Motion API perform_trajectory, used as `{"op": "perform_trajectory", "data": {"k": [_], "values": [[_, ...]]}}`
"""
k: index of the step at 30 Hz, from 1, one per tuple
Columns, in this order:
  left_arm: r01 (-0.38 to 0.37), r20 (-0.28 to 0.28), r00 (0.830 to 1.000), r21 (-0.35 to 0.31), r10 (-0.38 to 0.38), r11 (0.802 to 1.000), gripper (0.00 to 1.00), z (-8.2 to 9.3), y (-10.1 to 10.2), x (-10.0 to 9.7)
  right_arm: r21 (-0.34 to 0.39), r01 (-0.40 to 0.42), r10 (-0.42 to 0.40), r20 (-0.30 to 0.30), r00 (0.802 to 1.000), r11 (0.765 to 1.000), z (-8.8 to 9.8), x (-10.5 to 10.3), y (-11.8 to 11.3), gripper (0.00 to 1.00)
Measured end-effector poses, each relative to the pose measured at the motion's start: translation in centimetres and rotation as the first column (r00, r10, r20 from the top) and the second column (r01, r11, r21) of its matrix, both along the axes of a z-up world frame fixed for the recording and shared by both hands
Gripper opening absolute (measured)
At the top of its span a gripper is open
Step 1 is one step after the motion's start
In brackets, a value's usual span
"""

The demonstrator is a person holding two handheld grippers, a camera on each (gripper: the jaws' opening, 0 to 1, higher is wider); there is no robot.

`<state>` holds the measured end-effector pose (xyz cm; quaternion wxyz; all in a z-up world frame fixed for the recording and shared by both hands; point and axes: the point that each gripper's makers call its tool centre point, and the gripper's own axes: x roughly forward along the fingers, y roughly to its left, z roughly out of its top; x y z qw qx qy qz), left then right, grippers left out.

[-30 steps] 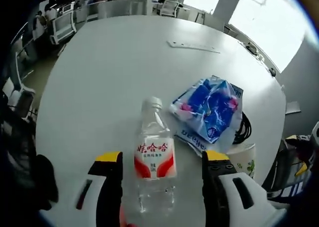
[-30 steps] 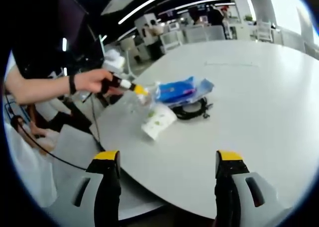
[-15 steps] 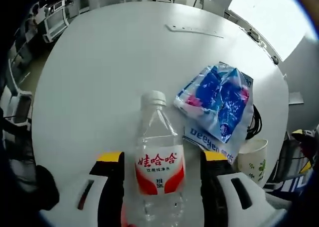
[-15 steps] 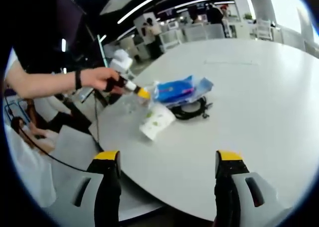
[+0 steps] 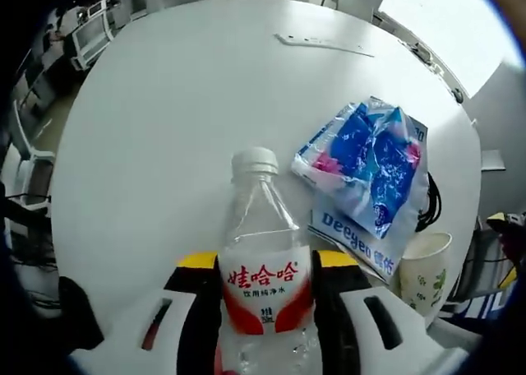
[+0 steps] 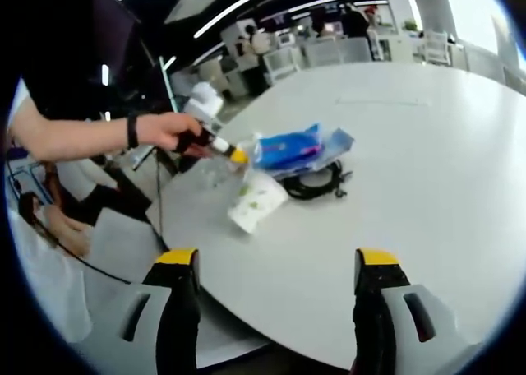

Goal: Arrange the tabletop items into an orderly group along one side of the table until the central work area is clear of visible clutter.

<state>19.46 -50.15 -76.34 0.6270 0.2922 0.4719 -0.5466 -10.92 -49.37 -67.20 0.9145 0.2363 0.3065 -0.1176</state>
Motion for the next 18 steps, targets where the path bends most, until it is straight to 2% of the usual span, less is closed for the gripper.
{"op": "perform_trajectory", "data": {"k": [5, 18], "values": [[-0.015, -0.022, 1.0, -0.025, 0.014, 1.0, 0.41, 0.2, 0.1, -0.1, 0.002, -0.005, 0.005, -0.001, 1.0, 1.0, 0.0, 0.0, 0.3, 0.75], [-0.025, 0.024, 0.999, -0.099, 0.027, 0.995, 0.4, 1.7, 1.1, -0.1, 0.001, -0.016, 0.016, 0.001, 1.0, 1.0, 0.0, 0.2, 0.3, 0.75]]}}
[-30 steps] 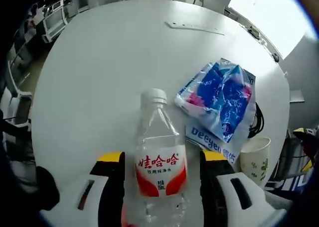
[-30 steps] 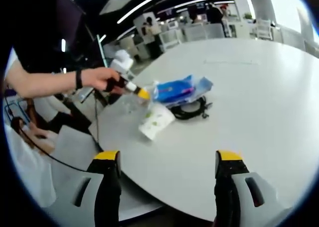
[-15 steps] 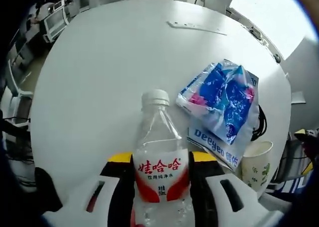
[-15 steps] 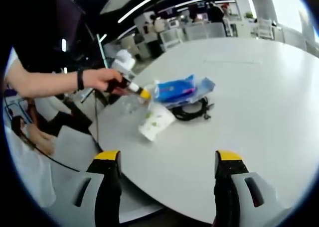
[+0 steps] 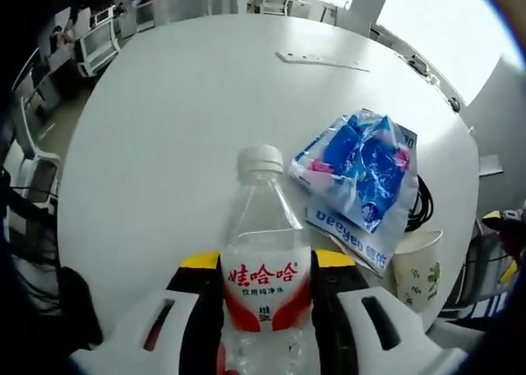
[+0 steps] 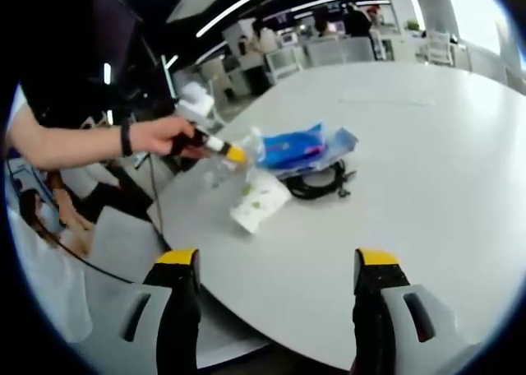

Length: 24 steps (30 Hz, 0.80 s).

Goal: Arrange the tabletop items into an orderly group along one side of the table until the central work area is clear of visible clutter.

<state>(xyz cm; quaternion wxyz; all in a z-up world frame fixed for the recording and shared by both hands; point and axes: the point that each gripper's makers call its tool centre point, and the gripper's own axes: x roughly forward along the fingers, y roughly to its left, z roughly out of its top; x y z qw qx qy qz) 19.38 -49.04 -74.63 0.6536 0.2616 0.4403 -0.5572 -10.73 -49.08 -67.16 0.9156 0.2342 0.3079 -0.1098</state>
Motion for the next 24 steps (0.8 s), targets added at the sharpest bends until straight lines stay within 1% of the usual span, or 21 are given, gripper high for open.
{"op": "perform_trajectory", "data": {"k": [4, 5, 9, 15, 24], "values": [[-0.022, 0.013, 1.0, -0.037, 0.023, 0.999, 0.4, 1.1, 0.3, 0.0, 0.002, -0.016, 0.016, 0.005, 1.0, 1.0, 0.1, 0.3, 0.1, 0.75], [-0.028, 0.026, 0.999, -0.056, 0.029, 0.998, 0.4, 1.5, 0.4, 0.0, 0.001, -0.026, 0.026, 0.005, 1.0, 1.0, 0.1, 0.4, 0.2, 0.75], [-0.031, 0.058, 0.998, -0.08, 0.035, 0.996, 0.4, 2.3, 0.8, 0.0, 0.002, -0.052, 0.052, 0.004, 0.999, 0.999, 0.1, 0.7, 0.3, 0.75], [-0.049, 0.08, 0.995, -0.118, 0.058, 0.992, 0.39, 3.7, 1.6, 0.1, -0.006, -0.081, 0.081, 0.012, 0.997, 0.997, 0.5, 1.3, 0.0, 0.75], [-0.047, 0.103, 0.993, -0.145, 0.062, 0.988, 0.39, 4.4, 2.8, -0.4, -0.013, -0.099, 0.099, 0.022, 0.995, 0.995, 0.6, 1.7, -0.2, 0.75]]}}
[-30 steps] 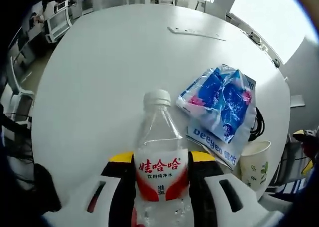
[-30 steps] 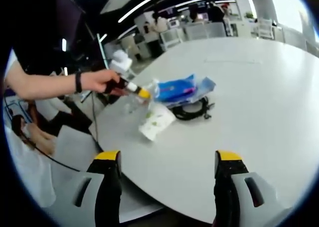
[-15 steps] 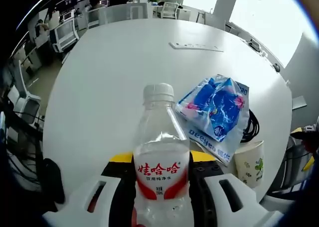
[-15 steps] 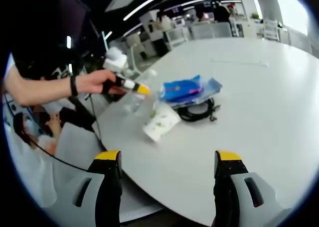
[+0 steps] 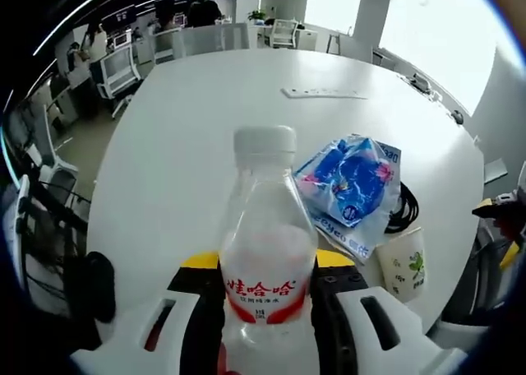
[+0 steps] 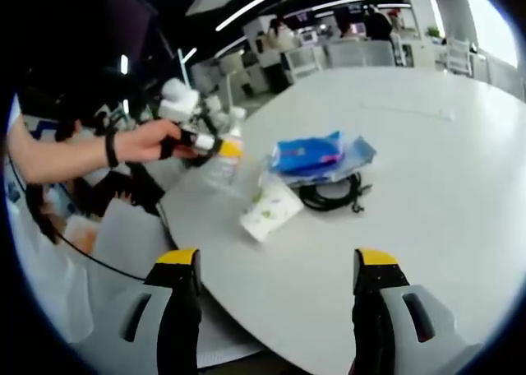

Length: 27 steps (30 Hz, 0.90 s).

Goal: Arrange the tabletop items into an orderly group along one side of the table until the central work area is clear of visible clutter.

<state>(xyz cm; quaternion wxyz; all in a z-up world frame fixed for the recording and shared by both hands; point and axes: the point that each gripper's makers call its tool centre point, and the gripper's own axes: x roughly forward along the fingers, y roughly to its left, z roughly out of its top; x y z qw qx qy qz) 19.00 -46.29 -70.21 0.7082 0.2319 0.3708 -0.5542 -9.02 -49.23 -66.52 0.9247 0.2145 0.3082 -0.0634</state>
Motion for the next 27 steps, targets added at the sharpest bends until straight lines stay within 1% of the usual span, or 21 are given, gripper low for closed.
{"op": "perform_trajectory", "data": {"k": [2, 4, 6, 17, 27], "values": [[0.002, 0.006, 1.0, -0.005, -0.002, 1.0, 0.39, 0.2, 0.2, -0.2, 0.001, 0.0, 0.0, 0.0, 1.0, 1.0, 0.0, 0.0, 0.1, 0.75], [0.021, 0.029, 0.999, -0.009, -0.021, 1.0, 0.39, 0.3, 0.5, -0.6, 0.002, -0.003, 0.003, 0.0, 1.0, 1.0, -0.2, 0.0, 0.3, 0.75], [0.028, 0.04, 0.999, -0.011, -0.027, 1.0, 0.39, 0.4, 0.7, -0.7, 0.002, -0.006, 0.006, 0.001, 1.0, 1.0, -0.1, 0.0, 0.5, 0.75], [0.025, 0.048, 0.999, -0.049, -0.023, 0.998, 0.39, 1.1, 2.3, -1.9, 0.005, 0.005, -0.005, 0.002, 1.0, 1.0, -0.1, -0.6, 1.1, 0.74], [0.012, 0.059, 0.998, -0.103, -0.006, 0.995, 0.38, 1.1, 4.0, -2.6, -0.006, 0.008, -0.008, -0.001, 1.0, 1.0, 0.1, -1.0, 1.4, 0.74]]}}
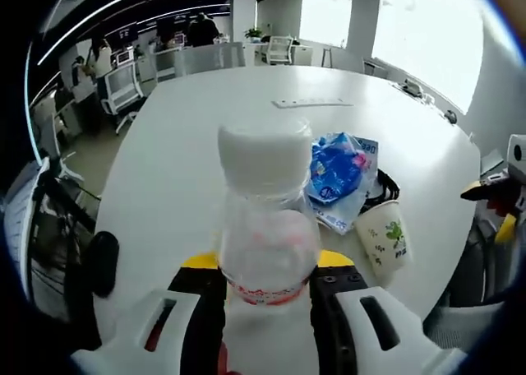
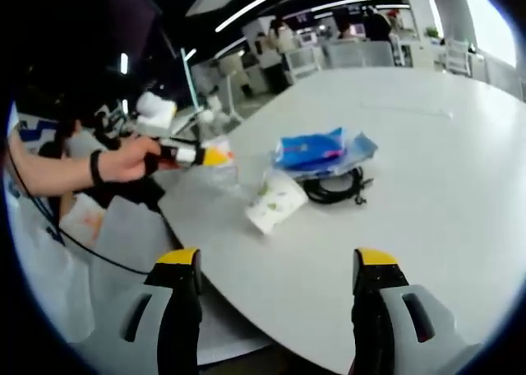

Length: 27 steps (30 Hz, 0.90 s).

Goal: Arrange the tabletop items into an orderly group along one side of the table until the central work area is clear of visible clutter.

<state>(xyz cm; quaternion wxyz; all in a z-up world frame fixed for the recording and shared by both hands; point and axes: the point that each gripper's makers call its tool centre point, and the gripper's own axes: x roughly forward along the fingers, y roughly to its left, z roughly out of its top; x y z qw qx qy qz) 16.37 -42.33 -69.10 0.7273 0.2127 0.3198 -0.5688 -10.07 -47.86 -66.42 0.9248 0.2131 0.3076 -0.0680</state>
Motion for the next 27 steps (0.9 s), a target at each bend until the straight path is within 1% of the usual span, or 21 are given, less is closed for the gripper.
{"op": "perform_trajectory", "data": {"k": [1, 8, 13, 18, 27], "values": [[0.005, 0.004, 1.0, -0.016, -0.005, 1.0, 0.39, 0.0, 0.1, -0.1, 0.0, 0.0, 0.0, 0.0, 1.0, 1.0, 0.0, 0.0, 0.0, 0.74], [0.013, 0.038, 0.999, -0.027, -0.012, 1.0, 0.39, -0.2, 1.4, -0.6, -0.003, 0.0, 0.0, 0.004, 1.0, 1.0, 0.1, 0.0, 0.5, 0.74], [0.013, 0.062, 0.998, -0.03, -0.011, 0.999, 0.39, -0.3, 1.8, -0.9, -0.003, -0.012, 0.012, 0.009, 1.0, 1.0, 0.0, 0.1, 1.0, 0.74], [-0.034, 0.071, 0.997, -0.042, 0.037, 0.999, 0.39, -0.2, 1.8, -0.8, -0.007, -0.034, 0.034, 0.008, 0.999, 0.999, -0.1, 0.1, 1.2, 0.74], [-0.116, 0.079, 0.99, -0.051, 0.12, 0.992, 0.38, -0.3, 1.9, -0.6, -0.013, -0.041, 0.041, 0.009, 0.999, 0.999, -0.1, -0.4, 0.5, 0.74]]}}
